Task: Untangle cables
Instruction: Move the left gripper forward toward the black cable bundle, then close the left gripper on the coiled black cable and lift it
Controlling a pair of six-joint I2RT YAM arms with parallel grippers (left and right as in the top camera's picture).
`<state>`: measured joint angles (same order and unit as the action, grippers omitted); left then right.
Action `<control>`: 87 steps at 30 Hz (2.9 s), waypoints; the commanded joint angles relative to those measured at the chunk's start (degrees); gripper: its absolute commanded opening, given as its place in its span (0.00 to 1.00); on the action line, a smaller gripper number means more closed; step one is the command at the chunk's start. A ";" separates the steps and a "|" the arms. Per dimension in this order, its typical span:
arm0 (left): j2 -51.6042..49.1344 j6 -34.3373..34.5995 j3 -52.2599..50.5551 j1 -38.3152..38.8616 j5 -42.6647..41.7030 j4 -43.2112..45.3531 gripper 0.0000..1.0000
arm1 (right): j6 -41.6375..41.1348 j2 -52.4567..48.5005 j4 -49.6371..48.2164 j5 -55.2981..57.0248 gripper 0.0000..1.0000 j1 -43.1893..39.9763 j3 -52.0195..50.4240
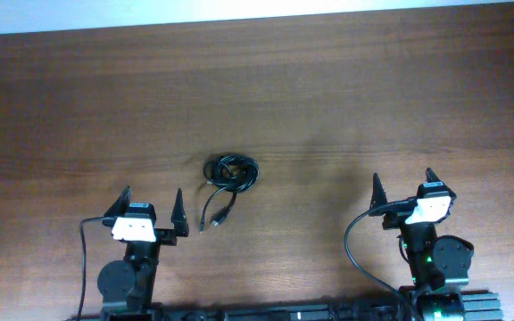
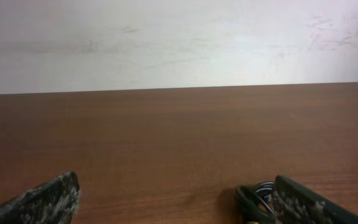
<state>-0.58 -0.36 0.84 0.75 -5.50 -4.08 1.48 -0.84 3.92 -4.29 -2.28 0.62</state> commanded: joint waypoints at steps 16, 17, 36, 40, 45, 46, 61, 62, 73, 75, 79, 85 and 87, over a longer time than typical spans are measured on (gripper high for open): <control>0.17 0.39 -0.33 0.22 0.44 -0.09 0.99 | -0.42 0.48 0.37 0.28 0.99 -0.37 -0.31; 0.17 0.39 -0.33 0.22 0.44 -0.09 0.99 | -0.42 0.48 0.37 0.28 0.99 -0.37 -0.31; 0.11 0.44 -0.20 0.22 -5.86 0.15 0.99 | -0.42 0.48 0.37 0.28 0.99 -0.37 -0.31; 0.11 0.39 -0.20 0.22 -5.66 0.20 0.99 | -0.42 0.48 0.37 0.28 0.99 -0.37 -0.31; 0.11 0.39 0.00 0.22 -6.14 0.33 0.99 | -0.42 0.48 0.37 0.26 0.99 -0.37 -0.31; 0.11 0.39 1.68 0.22 -6.97 -2.01 0.99 | -0.42 0.48 0.37 0.26 0.99 -0.37 -0.31; -31.12 0.42 39.56 0.28 -6.99 -30.93 0.99 | -0.42 0.48 0.37 0.26 0.99 -0.37 -0.31; -34.18 0.42 41.97 0.57 -6.99 -32.89 0.99 | -0.42 0.48 0.37 0.26 0.99 -0.37 -0.31; -71.10 0.42 56.22 15.39 -7.61 -37.57 0.99 | -0.42 0.48 0.37 0.26 0.99 -0.37 -0.31; -76.06 0.42 56.22 15.39 -8.74 -36.44 0.99 | -0.42 0.48 0.37 0.26 0.99 -0.37 -0.31; -84.89 1.31 56.22 15.39 -8.46 -30.69 0.97 | -0.42 0.48 0.37 0.26 0.99 -0.37 -0.31; -96.30 8.74 56.22 15.39 -4.81 -25.03 0.61 | -0.42 0.48 0.37 0.26 0.99 -0.37 -0.31; -98.64 10.23 56.22 15.39 -2.97 -24.57 0.47 | -0.42 0.48 0.37 0.26 0.99 -0.37 -0.31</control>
<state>-96.44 5.74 56.05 15.97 -11.38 -29.23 1.48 -0.69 3.90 -4.29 -2.28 0.62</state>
